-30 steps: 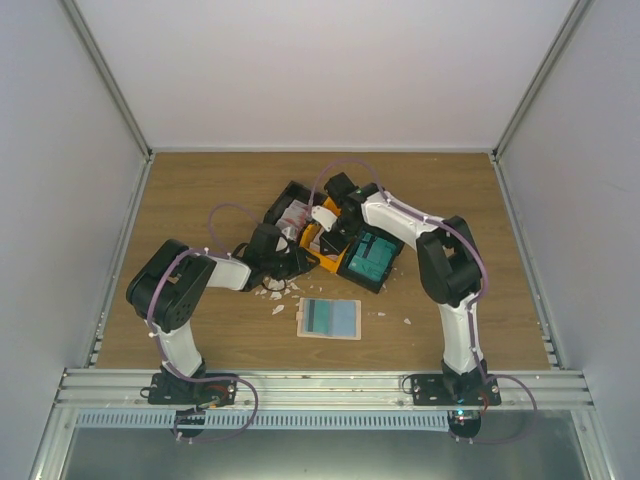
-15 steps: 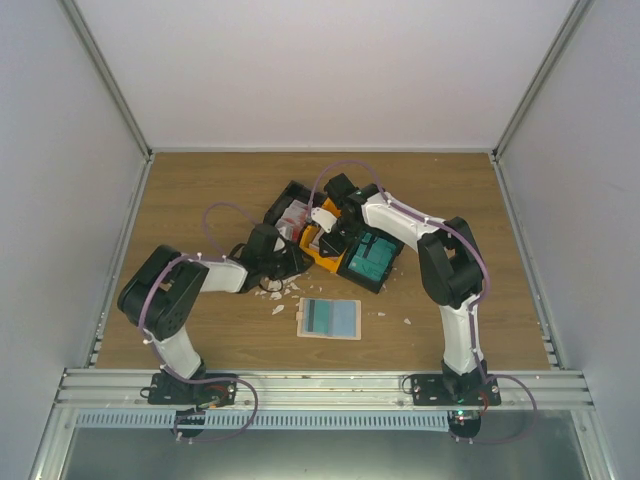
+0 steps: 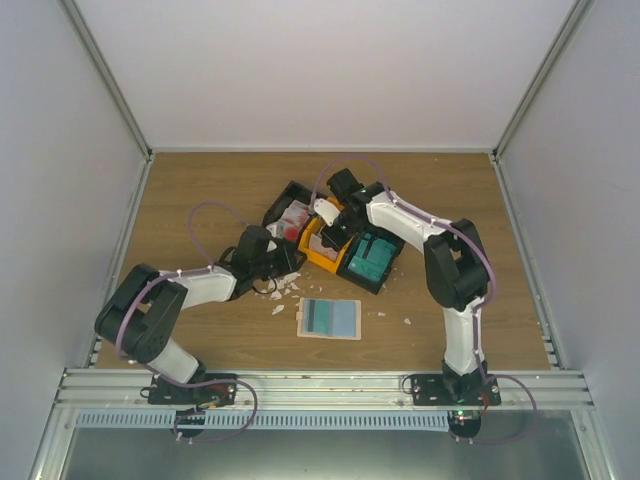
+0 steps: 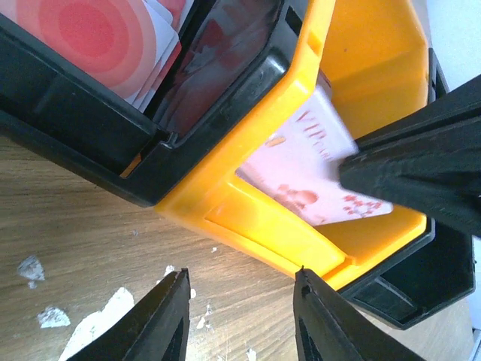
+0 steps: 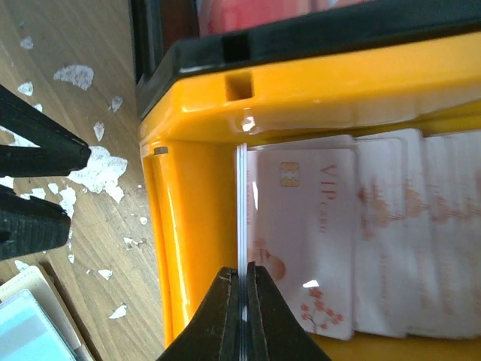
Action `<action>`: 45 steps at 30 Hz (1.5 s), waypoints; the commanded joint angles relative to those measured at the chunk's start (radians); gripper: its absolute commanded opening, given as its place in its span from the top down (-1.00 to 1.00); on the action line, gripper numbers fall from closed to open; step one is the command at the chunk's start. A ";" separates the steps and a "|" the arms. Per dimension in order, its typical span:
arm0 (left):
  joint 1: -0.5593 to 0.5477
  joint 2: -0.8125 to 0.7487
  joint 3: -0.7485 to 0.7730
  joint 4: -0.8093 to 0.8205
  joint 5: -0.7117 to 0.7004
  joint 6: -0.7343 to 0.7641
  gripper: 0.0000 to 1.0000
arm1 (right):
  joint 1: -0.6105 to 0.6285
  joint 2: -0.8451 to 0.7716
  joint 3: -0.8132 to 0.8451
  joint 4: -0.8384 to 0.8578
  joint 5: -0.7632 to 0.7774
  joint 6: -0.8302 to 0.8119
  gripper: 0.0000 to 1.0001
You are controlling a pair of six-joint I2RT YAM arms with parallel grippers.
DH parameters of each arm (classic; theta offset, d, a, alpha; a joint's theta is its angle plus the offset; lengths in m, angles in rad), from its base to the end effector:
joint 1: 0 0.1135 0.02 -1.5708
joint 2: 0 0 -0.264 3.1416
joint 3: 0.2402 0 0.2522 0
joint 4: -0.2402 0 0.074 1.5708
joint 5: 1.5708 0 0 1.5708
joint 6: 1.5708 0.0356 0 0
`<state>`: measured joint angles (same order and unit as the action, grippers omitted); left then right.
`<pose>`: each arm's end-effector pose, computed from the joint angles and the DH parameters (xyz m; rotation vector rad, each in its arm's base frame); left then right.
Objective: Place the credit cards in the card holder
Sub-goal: Pick up the credit card from the storage box.
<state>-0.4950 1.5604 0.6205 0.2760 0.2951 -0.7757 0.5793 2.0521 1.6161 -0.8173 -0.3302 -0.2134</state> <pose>0.2549 -0.1494 0.1485 -0.1633 2.3966 -0.9795 0.3478 0.2413 0.1961 -1.1662 2.5906 0.5480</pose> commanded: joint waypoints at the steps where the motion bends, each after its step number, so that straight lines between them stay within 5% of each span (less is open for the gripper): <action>1: -0.003 -0.060 -0.027 0.032 -0.036 0.009 0.16 | -0.024 -0.104 -0.026 0.072 0.037 0.056 0.99; 10: -0.001 -0.174 -0.040 0.064 0.009 0.044 -0.16 | -0.118 -0.258 -0.136 0.219 0.016 0.206 0.99; 28: 0.041 -0.177 0.118 0.152 0.323 0.049 -0.69 | -0.148 -0.576 -0.441 0.549 -0.252 0.929 0.99; 37: 0.044 -0.134 0.177 0.192 0.361 -0.021 -0.65 | -0.148 -0.624 -0.492 0.634 -0.370 1.022 0.99; 45: 0.051 -0.058 0.217 0.332 0.473 -0.149 -0.14 | -0.150 -0.622 -0.531 0.734 -0.469 1.041 0.99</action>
<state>-0.4538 1.4841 0.8028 0.4721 0.6968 -0.8574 0.4335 1.4490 1.1122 -0.1699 -0.7216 0.7952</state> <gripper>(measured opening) 0.635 0.019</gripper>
